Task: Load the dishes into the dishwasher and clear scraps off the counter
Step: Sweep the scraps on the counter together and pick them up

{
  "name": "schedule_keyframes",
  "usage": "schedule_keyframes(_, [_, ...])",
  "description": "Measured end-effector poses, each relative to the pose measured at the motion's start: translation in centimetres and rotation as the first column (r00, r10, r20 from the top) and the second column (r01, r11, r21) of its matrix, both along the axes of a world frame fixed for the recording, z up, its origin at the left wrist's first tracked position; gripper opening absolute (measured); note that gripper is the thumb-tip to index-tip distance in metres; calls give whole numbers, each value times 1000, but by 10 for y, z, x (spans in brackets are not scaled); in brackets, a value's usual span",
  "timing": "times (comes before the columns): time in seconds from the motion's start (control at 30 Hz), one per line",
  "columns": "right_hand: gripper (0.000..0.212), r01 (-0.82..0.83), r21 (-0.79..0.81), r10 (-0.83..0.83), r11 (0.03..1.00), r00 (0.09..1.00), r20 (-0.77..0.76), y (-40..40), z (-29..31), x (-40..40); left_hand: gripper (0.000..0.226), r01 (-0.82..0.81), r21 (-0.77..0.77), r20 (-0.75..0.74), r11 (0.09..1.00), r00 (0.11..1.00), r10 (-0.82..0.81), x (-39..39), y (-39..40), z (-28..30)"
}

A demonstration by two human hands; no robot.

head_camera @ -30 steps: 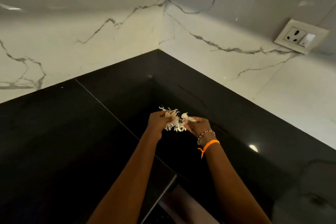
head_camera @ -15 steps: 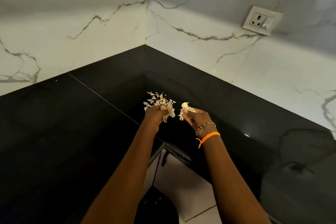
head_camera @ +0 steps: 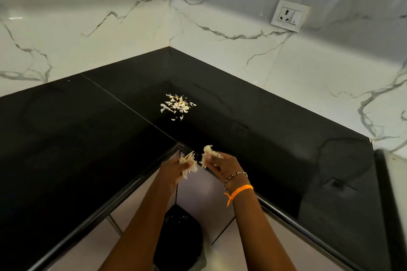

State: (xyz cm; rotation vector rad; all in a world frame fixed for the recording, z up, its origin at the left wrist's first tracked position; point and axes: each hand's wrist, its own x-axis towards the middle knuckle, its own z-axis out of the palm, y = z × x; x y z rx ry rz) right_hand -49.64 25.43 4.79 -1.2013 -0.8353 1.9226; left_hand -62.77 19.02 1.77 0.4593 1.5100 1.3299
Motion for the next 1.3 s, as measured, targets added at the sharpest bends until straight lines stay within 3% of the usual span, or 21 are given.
schedule_keyframes(0.23, [16, -43, -89, 52, 995, 994, 100, -21, -45, -3, 11, -31, -86, 44, 996, 998, 35, -4, -33, -39])
schedule_keyframes(0.3, [15, -44, -129, 59, 991, 992, 113, -25, -59, -5, 25, -35, -132, 55, 991, 998, 43, -10, -35, -59])
schedule_keyframes(0.5, [37, -73, -256, 138, 964, 959, 246, -33, -116, -3, 22, -41, -267, 111, 963, 991, 73, -17, -43, -121])
schedule_keyframes(0.57, [33, -86, -283, 153, 955, 963, 223, -33, -140, -3, 8, -37, -296, 122, 954, 990, 77, -18, -43, -142])
schedule_keyframes(0.63, [32, -19, -351, 92, 936, 977, 190, -34, -159, -3, 18, -38, -320, 128, 947, 988, 83, -19, -42, -166])
schedule_keyframes(0.7, [31, 11, -408, 63, 913, 984, 169, -33, -176, -3, 13, -25, -337, 136, 941, 988, 75, -17, -43, -184])
schedule_keyframes(0.83, [35, 62, -450, 50, 891, 972, 232, -31, -220, -7, 24, -37, -377, 158, 926, 982, 103, -16, -44, -223])
schedule_keyframes(0.9, [37, 55, -465, 71, 883, 966, 249, -31, -246, -8, 27, -17, -406, 134, 914, 988, 78, -15, -42, -246])
schedule_keyframes(0.97, [35, 46, -477, 92, 878, 961, 262, -30, -271, -9, 14, -36, -414, 129, 910, 987, 98, -12, -39, -264])
schedule_keyframes(1.07, [31, 44, -495, 106, 868, 957, 271, -31, -316, -15, 32, -49, -444, 120, 895, 986, 113, -8, -32, -303])
schedule_keyframes(1.17, [12, 40, -540, 142, 841, 946, 292, -33, -361, -20, 23, -18, -474, 94, 880, 993, 71, -5, -30, -342])
schedule_keyframes(1.23, [20, 27, -577, 181, 816, 936, 301, -34, -394, -24, 13, -19, -496, 63, 868, 996, 58, -4, -32, -371])
schedule_keyframes(1.3, [18, 7, -596, 223, 803, 924, 311, -35, -415, -27, 27, -11, -527, 107, 850, 991, 78, -5, -33, -389])
